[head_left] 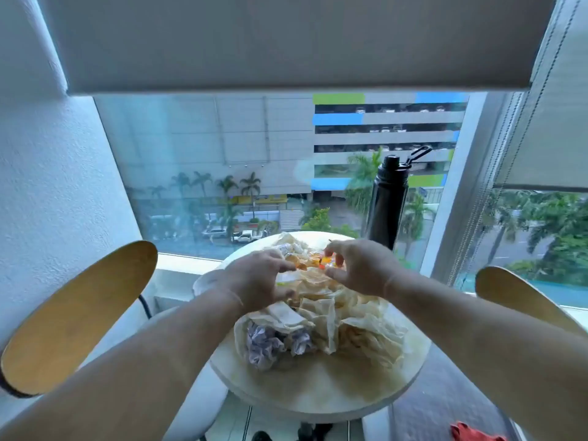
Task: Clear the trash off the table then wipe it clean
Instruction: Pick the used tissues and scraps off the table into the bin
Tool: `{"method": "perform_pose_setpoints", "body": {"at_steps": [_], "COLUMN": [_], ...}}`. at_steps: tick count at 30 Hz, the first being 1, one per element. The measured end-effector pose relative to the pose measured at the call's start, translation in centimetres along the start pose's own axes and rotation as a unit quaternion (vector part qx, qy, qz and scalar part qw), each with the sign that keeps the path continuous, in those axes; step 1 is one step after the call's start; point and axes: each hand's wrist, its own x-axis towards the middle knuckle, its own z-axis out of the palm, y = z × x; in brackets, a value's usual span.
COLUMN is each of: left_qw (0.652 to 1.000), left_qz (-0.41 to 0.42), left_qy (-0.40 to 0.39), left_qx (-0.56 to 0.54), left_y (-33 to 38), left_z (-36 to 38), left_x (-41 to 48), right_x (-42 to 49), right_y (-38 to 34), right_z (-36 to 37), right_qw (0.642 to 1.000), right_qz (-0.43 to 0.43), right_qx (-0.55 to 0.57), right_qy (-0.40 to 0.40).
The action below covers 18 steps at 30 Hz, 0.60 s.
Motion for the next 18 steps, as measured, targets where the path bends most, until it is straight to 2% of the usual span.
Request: {"method": "perform_pose_setpoints", "body": {"at_steps": [2,4,12,15,18], "left_qw": [0.997,0.992,0.990,0.976,0.963], "left_qz": [-0.064,-0.103,-0.122,-0.149,-0.166], "left_qy": [-0.041,-0.048,0.055,0.120,0.152], "left_qx": [0.035,0.058,-0.034,-0.100,-0.146], "left_y": [0.8,1.4,0.4,-0.6,-1.0], "left_z": [0.5,1.3,1.8,1.4,0.9], "left_x": [0.6,0.6,0.7,0.5,0.2], "right_x": [-0.2,-0.5,0.5,0.9,1.4], "right_y": [0.7,0.9,0.7,1.2,1.7], "right_z": [0.5,1.4,3.5,3.3,2.8], "right_qw": [1.000,0.999,0.996,0.994,0.995], "right_qz": [0.007,0.008,0.019,0.029,0.021], "right_qx": [0.001,-0.003,-0.002,0.043,0.054], "right_qy": [-0.022,-0.051,-0.083,-0.098,-0.081]}}
